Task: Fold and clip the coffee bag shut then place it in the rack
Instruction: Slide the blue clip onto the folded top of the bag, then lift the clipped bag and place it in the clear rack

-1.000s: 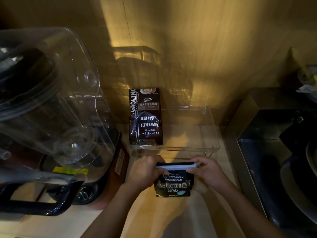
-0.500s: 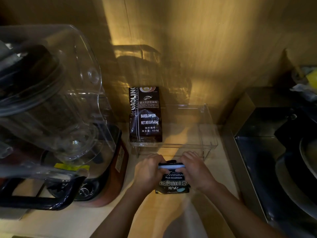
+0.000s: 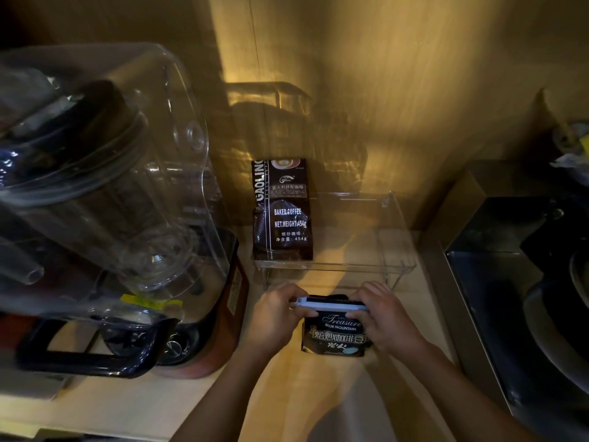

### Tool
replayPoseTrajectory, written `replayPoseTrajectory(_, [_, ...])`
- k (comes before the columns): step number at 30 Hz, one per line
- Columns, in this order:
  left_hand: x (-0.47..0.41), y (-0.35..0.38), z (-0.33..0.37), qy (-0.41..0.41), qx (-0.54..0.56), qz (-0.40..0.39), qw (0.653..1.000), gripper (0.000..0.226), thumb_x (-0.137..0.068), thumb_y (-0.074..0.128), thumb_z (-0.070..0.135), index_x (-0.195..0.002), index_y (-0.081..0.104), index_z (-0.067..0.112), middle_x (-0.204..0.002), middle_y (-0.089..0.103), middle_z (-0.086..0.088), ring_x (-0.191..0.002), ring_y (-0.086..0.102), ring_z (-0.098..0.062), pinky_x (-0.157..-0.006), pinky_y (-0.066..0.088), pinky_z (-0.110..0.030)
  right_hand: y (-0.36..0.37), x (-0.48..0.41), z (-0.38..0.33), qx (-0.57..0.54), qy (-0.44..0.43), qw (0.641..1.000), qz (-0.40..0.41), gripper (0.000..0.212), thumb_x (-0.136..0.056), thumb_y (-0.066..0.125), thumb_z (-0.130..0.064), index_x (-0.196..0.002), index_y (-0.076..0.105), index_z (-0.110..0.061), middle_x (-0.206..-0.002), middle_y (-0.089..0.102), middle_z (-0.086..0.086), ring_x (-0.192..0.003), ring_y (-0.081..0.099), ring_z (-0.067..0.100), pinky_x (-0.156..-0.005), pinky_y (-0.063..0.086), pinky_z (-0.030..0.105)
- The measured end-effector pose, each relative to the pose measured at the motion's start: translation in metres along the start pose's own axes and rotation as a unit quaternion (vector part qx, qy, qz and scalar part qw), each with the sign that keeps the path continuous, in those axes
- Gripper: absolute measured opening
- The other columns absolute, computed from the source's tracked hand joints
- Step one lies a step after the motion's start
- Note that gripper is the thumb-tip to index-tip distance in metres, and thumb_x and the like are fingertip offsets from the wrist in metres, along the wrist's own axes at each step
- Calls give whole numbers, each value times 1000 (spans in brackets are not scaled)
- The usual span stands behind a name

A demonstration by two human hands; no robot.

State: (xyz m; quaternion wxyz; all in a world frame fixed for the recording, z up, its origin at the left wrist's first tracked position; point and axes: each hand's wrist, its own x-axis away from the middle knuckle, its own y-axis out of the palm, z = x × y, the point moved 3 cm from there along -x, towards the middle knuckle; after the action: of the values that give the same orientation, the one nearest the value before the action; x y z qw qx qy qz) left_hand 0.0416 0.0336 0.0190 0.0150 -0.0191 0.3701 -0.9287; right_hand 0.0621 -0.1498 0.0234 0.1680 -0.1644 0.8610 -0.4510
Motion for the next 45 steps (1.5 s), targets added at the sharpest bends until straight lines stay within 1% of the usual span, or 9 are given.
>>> replayPoseTrajectory(10, [11, 9, -3, 21, -2, 72, 997, 10, -75, 69, 22, -81, 64, 16, -80, 61, 3, -77, 56, -16, -66, 45, -34, 3, 4, 0, 17, 22, 1000, 5, 17, -83, 60, -14, -96, 61, -4, -97, 59, 10, -95, 48, 24, -84, 31, 29])
replayPoseTrajectory(16, [18, 20, -12, -15, 132, 111, 985, 16, -72, 72, 12, -83, 63, 20, -81, 56, 15, -77, 54, -1, -63, 40, -7, 6, 8, -2, 35, 49, 998, 27, 25, -84, 57, -23, -106, 60, -12, -103, 60, 4, -101, 49, 20, -91, 32, 32])
replayPoseTrajectory(21, [18, 27, -19, -84, 272, 61, 957, 43, -70, 73, 6, -104, 54, 23, -92, 61, 2, -81, 61, -11, -68, 50, -23, 9, 18, 8, -68, 133, 986, 72, 54, -76, 66, -35, -124, 45, -25, -117, 45, -11, -108, 30, 8, -92, 26, 29])
replayPoseTrajectory(24, [20, 31, -26, -138, 375, 72, 914, 49, -70, 73, 3, -110, 47, 16, -84, 62, -4, -78, 62, -15, -66, 51, -25, 13, 30, 19, -203, 250, 934, 154, 68, -71, 73, -29, -128, 37, -24, -116, 42, -12, -110, 34, 11, -91, 34, 33])
replayPoseTrajectory(28, [21, 38, -35, -152, 384, 43, 910, 31, -71, 72, 4, -95, 55, 14, -82, 59, -4, -77, 57, -14, -66, 49, -21, 28, 44, 31, -369, 329, 850, 181, 46, -77, 69, -16, -116, 46, -12, -95, 56, 0, -93, 55, 18, -73, 44, 25])
replayPoseTrajectory(31, [21, 42, -40, -136, 366, 34, 920, 14, -76, 67, 1, -75, 61, 14, -73, 62, 0, -70, 57, -11, -59, 49, -12, 38, 46, 31, -383, 318, 856, 141, 10, -80, 65, -9, -84, 56, -13, -78, 60, 0, -75, 56, 14, -57, 45, 12])
replayPoseTrajectory(34, [16, 43, -39, -121, 343, 30, 931, 19, -80, 62, 0, -64, 58, 10, -66, 59, -1, -64, 54, -10, -54, 44, -9, 36, 41, 32, -387, 319, 851, 154, 20, -82, 58, -1, -64, 55, -11, -65, 58, 1, -63, 53, 13, -54, 45, 16])
replayPoseTrajectory(36, [14, 40, -35, -115, 330, 40, 936, 23, -80, 61, -2, -60, 56, 10, -63, 57, -1, -60, 52, -9, -52, 42, -8, 30, 37, 30, -381, 316, 856, 151, 18, -82, 56, 1, -65, 53, -6, -65, 56, 4, -64, 50, 16, -58, 41, 27])
replayPoseTrajectory(45, [6, -1, 31, -12, 300, 69, 952, 23, -80, 62, 2, -60, 54, 8, -61, 55, 3, -54, 49, 2, -50, 39, -8, -43, 25, 11, -345, 251, 884, 191, 13, -82, 58, -6, -69, 55, -1, -72, 59, 6, -72, 54, 22, -65, 41, 35])
